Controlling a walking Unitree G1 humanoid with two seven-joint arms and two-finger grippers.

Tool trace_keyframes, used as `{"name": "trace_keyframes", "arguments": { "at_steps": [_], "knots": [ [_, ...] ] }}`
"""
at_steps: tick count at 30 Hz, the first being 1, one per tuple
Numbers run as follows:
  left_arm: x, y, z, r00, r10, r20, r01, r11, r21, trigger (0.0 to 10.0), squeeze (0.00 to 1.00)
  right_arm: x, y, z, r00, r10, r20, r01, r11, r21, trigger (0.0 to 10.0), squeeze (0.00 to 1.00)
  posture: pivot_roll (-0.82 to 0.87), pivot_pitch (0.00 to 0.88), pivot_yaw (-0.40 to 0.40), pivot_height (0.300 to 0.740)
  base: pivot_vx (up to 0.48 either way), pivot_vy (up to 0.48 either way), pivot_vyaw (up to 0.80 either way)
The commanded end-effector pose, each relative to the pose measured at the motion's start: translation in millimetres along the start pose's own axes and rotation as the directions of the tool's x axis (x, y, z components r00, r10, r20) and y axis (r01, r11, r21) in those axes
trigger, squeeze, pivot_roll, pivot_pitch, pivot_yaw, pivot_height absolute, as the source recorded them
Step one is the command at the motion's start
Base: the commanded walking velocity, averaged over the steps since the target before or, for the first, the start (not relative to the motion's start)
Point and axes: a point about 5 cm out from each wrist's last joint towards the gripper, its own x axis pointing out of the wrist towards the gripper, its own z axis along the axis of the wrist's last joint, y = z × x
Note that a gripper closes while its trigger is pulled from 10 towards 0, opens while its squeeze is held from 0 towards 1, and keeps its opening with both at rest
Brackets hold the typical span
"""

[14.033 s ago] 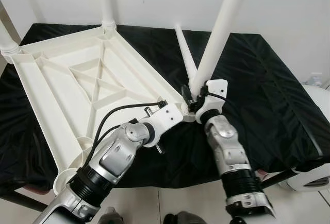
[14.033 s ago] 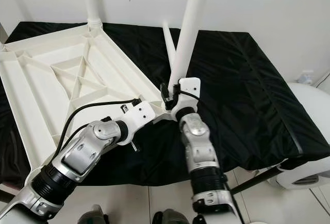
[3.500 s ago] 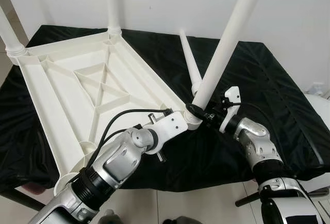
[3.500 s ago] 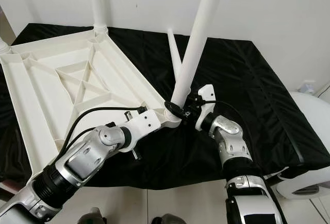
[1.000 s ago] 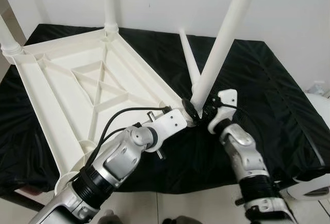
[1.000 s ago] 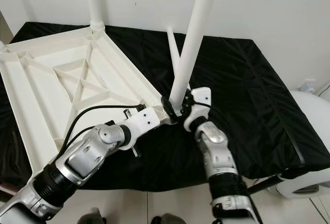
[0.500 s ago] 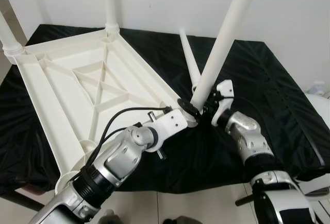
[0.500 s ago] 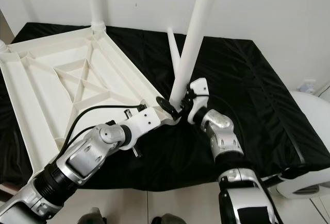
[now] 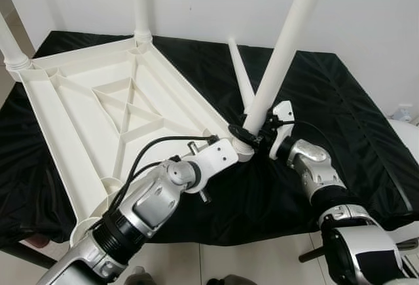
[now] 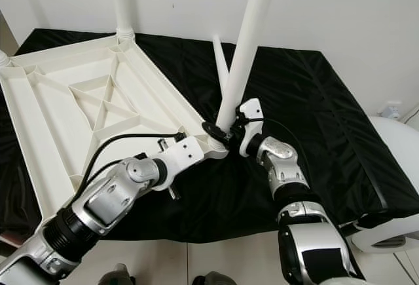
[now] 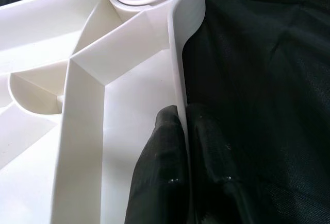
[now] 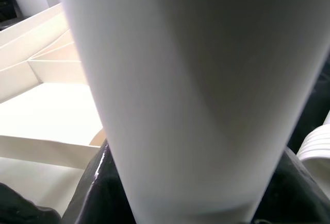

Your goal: Building children table

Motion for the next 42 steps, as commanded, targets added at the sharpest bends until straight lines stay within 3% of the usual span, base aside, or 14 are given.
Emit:
{"name": "trace_keyframes", "arguments": {
  "at_steps": [1, 2, 10, 14, 25, 29, 31, 37, 42],
  "knots": [
    [1.8, -7.3, -4, 0.999, -0.042, -0.033, 0.043, 0.999, 0.022, 10.0, 0.0, -10.1, -6.8, -9, 0.999, -0.02, -0.051, 0.02, 1.0, 0.01, 0.0, 0.0, 0.05, 0.001, -0.086, 0.74, 0.0, 0.0, 0.0],
    [1.9, -7.6, -4, 0.998, -0.044, -0.033, 0.045, 0.999, 0.023, 10.0, 0.0, -11.0, -7.5, -9, 0.998, -0.026, -0.054, 0.027, 0.999, 0.017, 10.0, 0.0, 0.05, 0.002, -0.085, 0.74, 0.0, 0.0, 0.0],
    [2.0, -8.8, -4, 0.998, -0.048, -0.032, 0.049, 0.999, 0.025, 10.0, 0.0, -8.2, -4.5, -10, 0.997, -0.064, -0.046, 0.064, 0.998, 0.012, 10.0, 0.0, 0.05, 0.004, -0.089, 0.74, 0.0, 0.0, 0.0],
    [2.1, -10.1, -5, 0.998, -0.049, -0.034, 0.05, 0.999, 0.022, 10.0, 0.0, 1.0, 14.0, -12, 0.996, -0.084, -0.036, 0.084, 0.996, -0.007, 10.0, 0.0, 0.05, 0.006, -0.091, 0.74, 0.0, 0.0, 0.0],
    [1.9, -12.2, -5, 0.998, -0.056, -0.035, 0.056, 0.998, 0.02, 10.0, 0.0, 12.9, 36.2, -5, 0.976, -0.214, 0.042, 0.212, 0.976, 0.04, 10.0, 0.0, 0.05, 0.011, -0.09, 0.74, 0.0, 0.0, 0.0],
    [2.1, -12.7, -5, 0.998, -0.055, -0.036, 0.056, 0.998, 0.018, 10.0, 0.0, 19.9, 51.5, -3, 0.943, -0.326, 0.061, 0.32, 0.943, 0.094, 10.0, 0.0, 0.05, 0.013, -0.092, 0.74, 0.0, 0.0, 0.0],
    [1.9, -12.9, -6, 0.998, -0.054, -0.035, 0.055, 0.998, 0.016, 10.0, 0.0, 23.4, 58.4, -2, 0.909, -0.413, 0.047, 0.403, 0.904, 0.145, 10.0, 0.0, 0.05, 0.013, -0.092, 0.74, 0.0, 0.0, 0.0],
    [2.6, -13.6, -5, 0.998, -0.055, -0.034, 0.056, 0.998, 0.014, 10.0, 0.0, 32.1, 70.9, 3, 0.85, -0.526, 0.029, 0.515, 0.841, 0.165, 10.0, 0.0, 0.04, 0.013, -0.092, 0.74, 0.0, 0.0, 0.0],
    [2.6, -13.8, -5, 0.998, -0.056, -0.033, 0.057, 0.998, 0.013, 10.0, 0.0, 31.7, 72.9, 5, 0.844, -0.537, 0.022, 0.525, 0.833, 0.175, 10.0, 0.0, 0.04, 0.014, -0.092, 0.74, 0.0, 0.0, 0.0]
  ]
}}
